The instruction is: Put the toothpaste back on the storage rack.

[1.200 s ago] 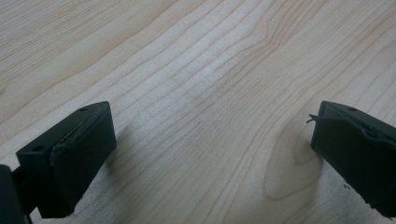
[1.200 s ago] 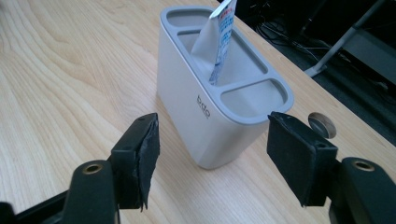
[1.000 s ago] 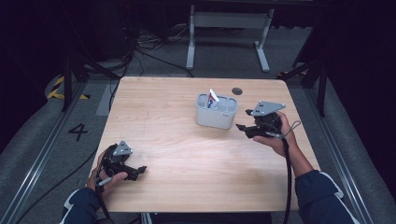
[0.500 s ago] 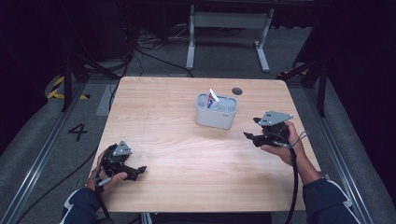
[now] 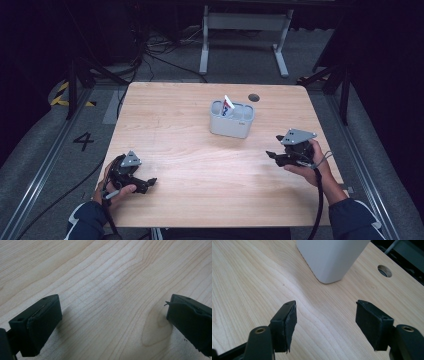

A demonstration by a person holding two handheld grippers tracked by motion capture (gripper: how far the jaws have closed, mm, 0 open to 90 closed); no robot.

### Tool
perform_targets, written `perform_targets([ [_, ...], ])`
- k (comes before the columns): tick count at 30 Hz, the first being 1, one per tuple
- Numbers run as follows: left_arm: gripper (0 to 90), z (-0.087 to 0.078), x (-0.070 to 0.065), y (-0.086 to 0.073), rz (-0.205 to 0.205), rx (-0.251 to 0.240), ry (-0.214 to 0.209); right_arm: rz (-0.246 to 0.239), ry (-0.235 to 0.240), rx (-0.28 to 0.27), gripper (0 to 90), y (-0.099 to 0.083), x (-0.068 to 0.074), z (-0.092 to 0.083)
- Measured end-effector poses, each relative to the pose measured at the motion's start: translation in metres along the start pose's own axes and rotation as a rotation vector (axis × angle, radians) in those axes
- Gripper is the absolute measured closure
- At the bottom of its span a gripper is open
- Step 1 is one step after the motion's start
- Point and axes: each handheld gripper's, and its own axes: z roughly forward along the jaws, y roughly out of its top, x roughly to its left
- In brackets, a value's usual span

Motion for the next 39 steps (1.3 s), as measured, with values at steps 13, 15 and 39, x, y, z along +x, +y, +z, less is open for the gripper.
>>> perform_targets([
  [13, 0.4, 0.000, 0.000, 0.000, -0.001, 0.000, -0.001, 0.022, -0.005, 0.020, 33.7, -0.032, 0.005, -0.011],
  [15, 0.4, 0.000, 0.000, 0.000, -0.001, 0.001, -0.001, 0.023, -0.003, 0.017, 33.7, -0.038, 0.006, -0.012],
  [39, 0.4, 0.000, -0.001, -0.001, -0.012, -0.004, 0.009, 0.227, -0.009, 0.060, 24.8, -0.129, 0.004, -0.041],
])
